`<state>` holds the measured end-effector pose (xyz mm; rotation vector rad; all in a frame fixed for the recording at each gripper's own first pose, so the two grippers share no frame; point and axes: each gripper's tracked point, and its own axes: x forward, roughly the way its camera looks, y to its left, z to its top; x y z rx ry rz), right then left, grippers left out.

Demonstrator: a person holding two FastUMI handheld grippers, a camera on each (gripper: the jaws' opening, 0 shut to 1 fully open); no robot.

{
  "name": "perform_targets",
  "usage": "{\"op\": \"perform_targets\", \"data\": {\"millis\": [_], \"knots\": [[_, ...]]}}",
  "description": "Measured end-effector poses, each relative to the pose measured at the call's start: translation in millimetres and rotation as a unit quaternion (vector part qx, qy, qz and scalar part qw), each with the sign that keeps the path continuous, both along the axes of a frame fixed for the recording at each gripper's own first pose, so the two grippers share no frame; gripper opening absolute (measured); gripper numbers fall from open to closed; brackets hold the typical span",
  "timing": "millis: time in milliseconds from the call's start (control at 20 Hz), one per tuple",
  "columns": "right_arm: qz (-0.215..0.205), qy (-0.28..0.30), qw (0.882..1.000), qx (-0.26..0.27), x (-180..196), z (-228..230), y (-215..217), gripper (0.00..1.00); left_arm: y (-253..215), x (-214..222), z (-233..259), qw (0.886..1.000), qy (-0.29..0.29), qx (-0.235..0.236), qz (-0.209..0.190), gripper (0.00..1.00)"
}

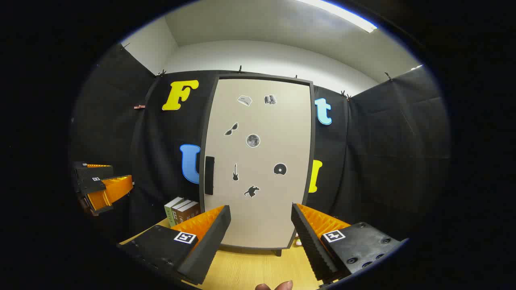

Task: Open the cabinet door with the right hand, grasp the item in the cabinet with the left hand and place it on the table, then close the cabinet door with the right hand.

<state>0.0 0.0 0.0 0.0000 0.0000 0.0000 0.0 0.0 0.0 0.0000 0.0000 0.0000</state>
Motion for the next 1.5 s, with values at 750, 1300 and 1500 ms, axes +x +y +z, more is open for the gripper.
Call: {"op": "perform_targets", "data": {"millis": [750, 1300, 1500], "knots": [[0.0, -0.002, 1.0, -0.006, 0, 3, 1, 0.97, -1, -2, 2, 1.0, -0.003, 0.002, 0.001, 0.94], [0.059, -0.001, 0.998, 0.023, 66, 15, 72, 0.98, 26, -12, 1, 1.0, -0.002, -0.003, 0.016, 0.94], [0.071, 0.005, 0.997, 0.038, 133, 3, 119, 0.98, 48, -15, -9, 0.999, 0.007, -0.009, 0.031, 0.94]]}}
